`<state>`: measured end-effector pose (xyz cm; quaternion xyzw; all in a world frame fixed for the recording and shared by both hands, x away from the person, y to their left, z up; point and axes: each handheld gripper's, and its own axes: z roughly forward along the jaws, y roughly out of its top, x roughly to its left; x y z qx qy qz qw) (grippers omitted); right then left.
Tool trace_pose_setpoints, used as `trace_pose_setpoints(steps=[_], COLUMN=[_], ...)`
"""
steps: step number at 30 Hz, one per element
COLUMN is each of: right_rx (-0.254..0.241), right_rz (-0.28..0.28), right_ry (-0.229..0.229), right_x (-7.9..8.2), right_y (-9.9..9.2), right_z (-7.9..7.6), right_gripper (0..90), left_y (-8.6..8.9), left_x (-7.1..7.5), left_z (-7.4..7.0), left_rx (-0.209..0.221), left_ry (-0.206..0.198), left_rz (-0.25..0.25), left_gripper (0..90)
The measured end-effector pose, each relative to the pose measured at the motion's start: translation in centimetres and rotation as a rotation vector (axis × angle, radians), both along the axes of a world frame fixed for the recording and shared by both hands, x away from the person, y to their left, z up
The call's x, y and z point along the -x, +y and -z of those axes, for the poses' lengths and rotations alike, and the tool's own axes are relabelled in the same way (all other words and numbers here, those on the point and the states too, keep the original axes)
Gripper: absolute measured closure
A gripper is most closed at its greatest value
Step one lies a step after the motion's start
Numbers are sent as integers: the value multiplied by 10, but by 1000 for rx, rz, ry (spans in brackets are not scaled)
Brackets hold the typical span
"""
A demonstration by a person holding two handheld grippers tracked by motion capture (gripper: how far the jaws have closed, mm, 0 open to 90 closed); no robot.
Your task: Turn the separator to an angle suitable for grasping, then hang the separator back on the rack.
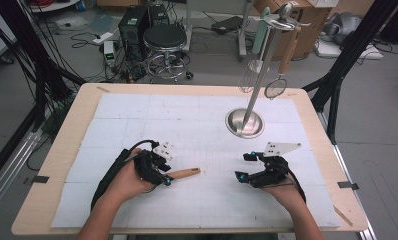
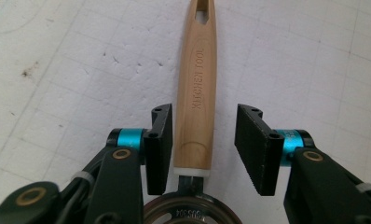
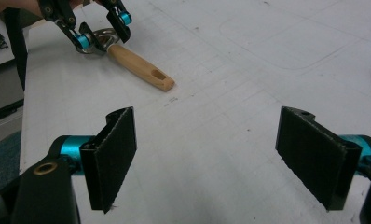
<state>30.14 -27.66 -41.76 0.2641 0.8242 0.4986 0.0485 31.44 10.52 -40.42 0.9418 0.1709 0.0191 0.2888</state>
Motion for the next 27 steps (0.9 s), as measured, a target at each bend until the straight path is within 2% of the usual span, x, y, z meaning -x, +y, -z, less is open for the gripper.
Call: trace_pose_setpoints(steps=[20, 27], right_rx=[11, 10], right_rz=[-3, -6], right_ry=[9, 4], right_x=[4, 4], right_y=[-3, -3], right_z=[3, 3], right_gripper=[197, 197], left_y=[4, -2], left_x=[0, 0], left_z=[0, 5], left_rx=[-11, -53], left_ry=[16, 23], left_rz=[-15, -9], left_gripper=[480, 471])
